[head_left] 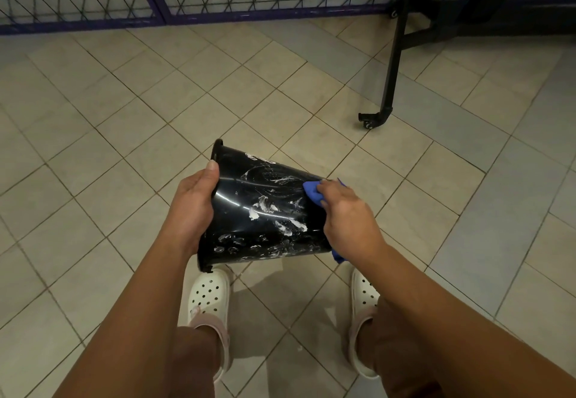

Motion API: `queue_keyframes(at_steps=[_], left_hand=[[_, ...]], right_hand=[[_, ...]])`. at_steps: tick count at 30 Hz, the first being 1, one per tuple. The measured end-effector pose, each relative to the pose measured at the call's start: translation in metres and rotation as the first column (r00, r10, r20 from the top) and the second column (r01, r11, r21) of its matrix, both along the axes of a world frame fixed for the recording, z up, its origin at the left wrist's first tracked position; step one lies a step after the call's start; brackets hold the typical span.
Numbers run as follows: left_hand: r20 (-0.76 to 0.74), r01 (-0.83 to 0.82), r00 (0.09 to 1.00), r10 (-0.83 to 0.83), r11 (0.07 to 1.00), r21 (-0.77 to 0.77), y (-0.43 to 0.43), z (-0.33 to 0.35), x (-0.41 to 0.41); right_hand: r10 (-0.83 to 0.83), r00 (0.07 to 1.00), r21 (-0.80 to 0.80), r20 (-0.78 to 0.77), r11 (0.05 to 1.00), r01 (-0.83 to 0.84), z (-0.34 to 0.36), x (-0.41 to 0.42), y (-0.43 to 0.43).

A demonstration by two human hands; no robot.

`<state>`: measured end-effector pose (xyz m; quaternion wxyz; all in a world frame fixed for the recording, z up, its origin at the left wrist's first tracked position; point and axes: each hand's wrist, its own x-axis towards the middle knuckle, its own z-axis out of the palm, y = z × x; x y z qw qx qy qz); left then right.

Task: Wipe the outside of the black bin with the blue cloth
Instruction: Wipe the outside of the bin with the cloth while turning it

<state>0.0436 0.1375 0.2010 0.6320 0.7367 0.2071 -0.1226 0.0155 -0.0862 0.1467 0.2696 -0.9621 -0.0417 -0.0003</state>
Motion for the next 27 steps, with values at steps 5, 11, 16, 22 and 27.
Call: queue_keyframes(at_steps=[5, 11, 16, 22, 27], left_hand=[[0.008, 0.022, 1.0, -0.022, 1.0, -0.014, -0.005, -0.001, 0.0], [0.005, 0.011, 1.0, -0.011, 1.0, -0.024, -0.008, -0.003, -0.003], [-0.028, 0.01, 1.0, -0.011, 0.999, -0.04, -0.006, -0.004, 0.0], [-0.006, 0.04, 0.999, -0.04, 0.999, -0.026, -0.011, -0.005, -0.002], [-0.037, -0.02, 0.999, 0.019, 1.0, -0.012, -0.005, -0.007, 0.0]], right_hand=[[0.016, 0.999, 0.049, -0.047, 0.999, -0.013, 0.003, 0.005, -0.002], [-0.201, 0.956, -0.091, -0.214, 0.978, 0.186, 0.004, 0.004, -0.004], [-0.013, 0.998, 0.029, -0.059, 0.999, 0.015, 0.003, 0.001, 0.002], [-0.165, 0.958, 0.018, -0.234, 0.985, 0.174, 0.004, 0.013, -0.009], [-0.129, 0.981, -0.043, -0.143, 0.991, 0.124, 0.004, 0.005, -0.005]])
